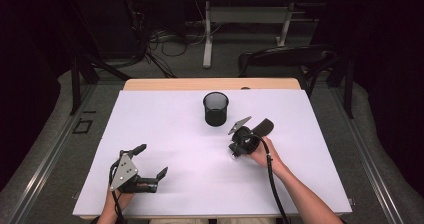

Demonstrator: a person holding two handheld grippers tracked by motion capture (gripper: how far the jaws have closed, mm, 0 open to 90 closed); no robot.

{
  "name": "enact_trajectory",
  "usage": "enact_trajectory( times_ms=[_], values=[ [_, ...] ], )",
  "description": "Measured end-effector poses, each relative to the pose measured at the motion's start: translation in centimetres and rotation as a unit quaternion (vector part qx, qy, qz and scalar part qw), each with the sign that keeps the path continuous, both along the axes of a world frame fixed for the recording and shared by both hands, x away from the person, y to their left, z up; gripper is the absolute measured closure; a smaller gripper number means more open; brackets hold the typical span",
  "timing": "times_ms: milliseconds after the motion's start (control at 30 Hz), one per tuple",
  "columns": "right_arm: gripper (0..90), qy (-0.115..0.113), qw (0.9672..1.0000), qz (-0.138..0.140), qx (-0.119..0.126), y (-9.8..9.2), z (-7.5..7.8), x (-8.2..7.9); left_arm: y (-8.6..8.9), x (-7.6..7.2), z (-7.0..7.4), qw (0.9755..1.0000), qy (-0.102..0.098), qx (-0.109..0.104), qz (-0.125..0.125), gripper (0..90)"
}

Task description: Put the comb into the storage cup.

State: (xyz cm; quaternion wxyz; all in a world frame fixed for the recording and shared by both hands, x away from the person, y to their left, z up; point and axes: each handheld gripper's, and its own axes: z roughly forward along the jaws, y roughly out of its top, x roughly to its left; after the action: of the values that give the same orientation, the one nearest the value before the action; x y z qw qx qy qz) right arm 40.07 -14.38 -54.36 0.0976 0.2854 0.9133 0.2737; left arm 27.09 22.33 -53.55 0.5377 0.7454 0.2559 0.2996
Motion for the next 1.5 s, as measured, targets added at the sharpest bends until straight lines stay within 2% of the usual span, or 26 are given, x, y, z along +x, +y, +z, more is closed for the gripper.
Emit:
enact_trajectory(
  times_ms=[367,533,833,900,1033,1333,1500],
  values=[
    [90.0,0.003,1.0000,0.001,-0.002,-1.0,0.2,-0.6,-0.1,0.0,0.0,1.0000,0.001,-0.001,0.001,1.0],
    [90.0,0.008,0.9999,0.003,-0.013,-1.3,0.2,-0.8,-0.1,0.0,0.0,1.0000,0.001,0.000,0.000,1.0],
    [90.0,0.009,0.9998,-0.005,-0.016,-2.2,0.5,-1.2,0.0,0.0,0.0,1.0000,0.001,0.001,0.001,1.1],
    [90.0,0.007,0.9998,0.001,-0.017,-2.4,0.4,-1.3,0.0,0.0,0.0,1.0000,0.001,0.001,0.002,1.0],
    [90.0,0.016,0.9995,0.001,-0.028,-2.7,0.4,-1.8,0.0,0.0,0.0,1.0000,0.002,0.000,0.003,1.1],
    [90.0,0.011,0.9994,0.003,-0.032,-3.5,0.6,-2.3,0.0,0.0,0.0,1.0000,0.002,0.000,0.003,1.1],
    [90.0,0.017,0.9990,0.002,-0.042,-3.8,0.6,-2.5,0.0,0.0,0.0,1.0000,0.002,-0.001,0.003,1.0]
  ],
)
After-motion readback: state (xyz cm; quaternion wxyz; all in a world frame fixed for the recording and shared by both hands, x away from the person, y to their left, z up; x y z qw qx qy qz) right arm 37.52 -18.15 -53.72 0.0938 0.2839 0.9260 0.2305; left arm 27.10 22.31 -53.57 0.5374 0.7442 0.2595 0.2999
